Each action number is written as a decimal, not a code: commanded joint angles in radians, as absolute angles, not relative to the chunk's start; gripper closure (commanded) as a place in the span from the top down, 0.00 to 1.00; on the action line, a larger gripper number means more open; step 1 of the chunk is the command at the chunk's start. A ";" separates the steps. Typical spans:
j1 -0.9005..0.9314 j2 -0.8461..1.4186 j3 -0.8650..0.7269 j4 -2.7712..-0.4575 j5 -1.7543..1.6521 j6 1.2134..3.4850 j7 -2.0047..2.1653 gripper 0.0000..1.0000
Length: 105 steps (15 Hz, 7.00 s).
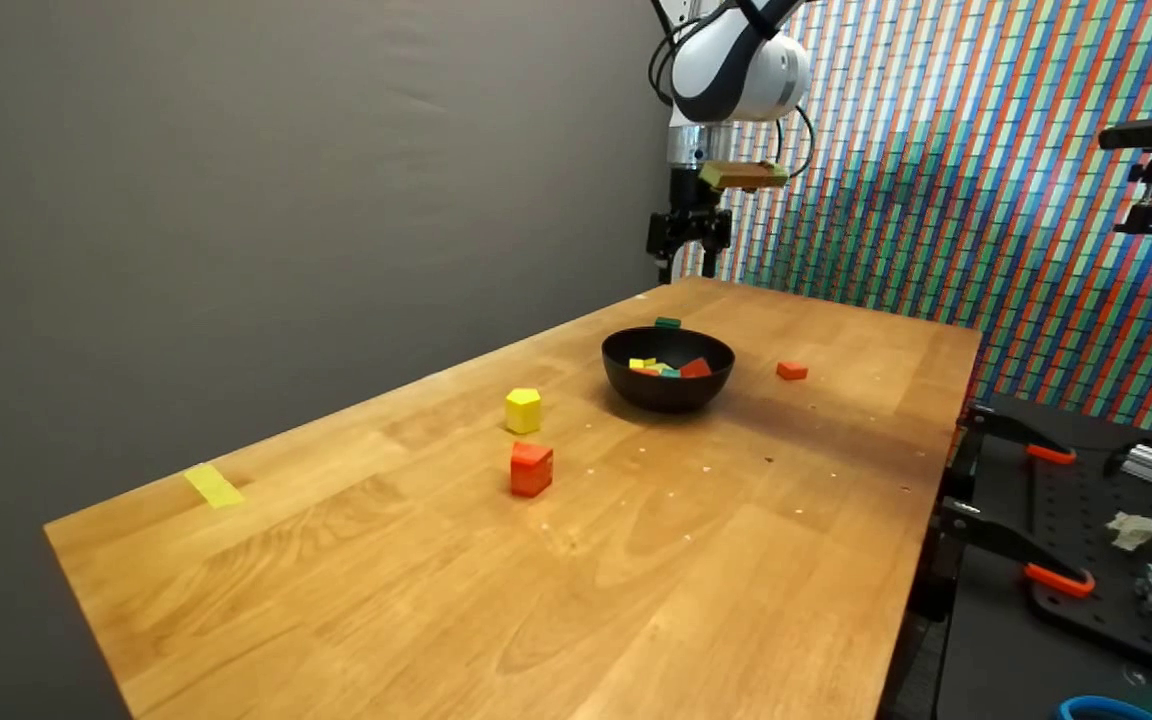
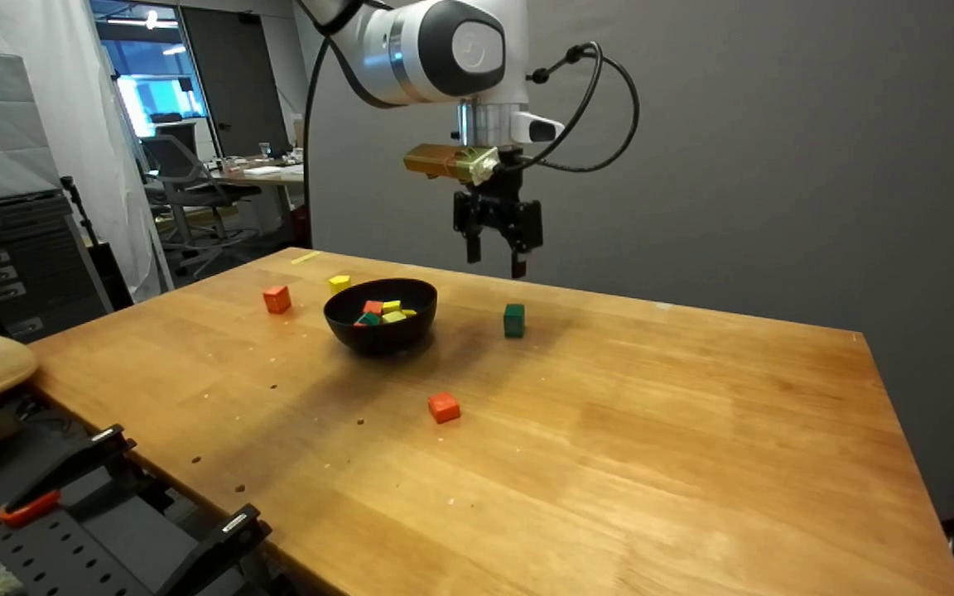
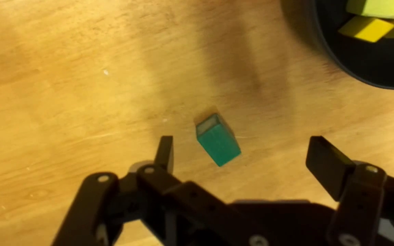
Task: Remove the cubes from the bowl
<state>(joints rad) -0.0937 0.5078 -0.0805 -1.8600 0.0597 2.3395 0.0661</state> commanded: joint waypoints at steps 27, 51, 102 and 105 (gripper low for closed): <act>0.059 0.655 0.048 -1.818 0.096 2.252 0.127 0.68; 0.047 0.492 0.042 -1.845 0.043 2.039 0.030 0.69; 0.068 0.594 0.061 -1.867 0.081 2.285 0.055 0.93; 0.047 0.617 0.066 -1.878 0.121 2.318 0.051 1.00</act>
